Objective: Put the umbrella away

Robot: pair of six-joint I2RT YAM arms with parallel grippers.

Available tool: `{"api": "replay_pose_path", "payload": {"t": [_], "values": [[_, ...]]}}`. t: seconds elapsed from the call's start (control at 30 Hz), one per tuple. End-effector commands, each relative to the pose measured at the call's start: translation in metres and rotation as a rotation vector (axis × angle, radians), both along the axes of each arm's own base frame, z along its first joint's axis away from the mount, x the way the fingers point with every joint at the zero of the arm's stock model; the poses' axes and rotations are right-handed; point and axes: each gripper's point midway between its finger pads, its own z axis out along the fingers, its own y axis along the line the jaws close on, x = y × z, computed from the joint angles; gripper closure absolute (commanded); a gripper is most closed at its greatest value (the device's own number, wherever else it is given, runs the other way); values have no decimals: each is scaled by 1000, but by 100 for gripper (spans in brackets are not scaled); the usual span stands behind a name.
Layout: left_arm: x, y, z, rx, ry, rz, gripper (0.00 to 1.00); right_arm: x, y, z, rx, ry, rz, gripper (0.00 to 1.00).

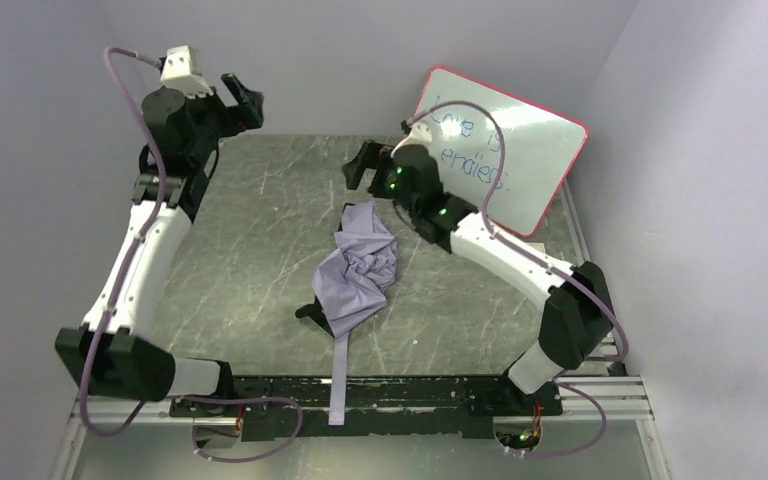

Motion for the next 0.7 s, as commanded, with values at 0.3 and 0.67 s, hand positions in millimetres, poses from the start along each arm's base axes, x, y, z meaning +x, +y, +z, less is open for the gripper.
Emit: {"api": "replay_pose_path", "payload": {"t": [0.3,0.67], "values": [[43,122,-90,-47,263,-266,2,-9,-36,-121,-650,192,591,0],[34,120,-69,196,151,-290,2,-24,-31,-153,-692,198,768,0]]}}
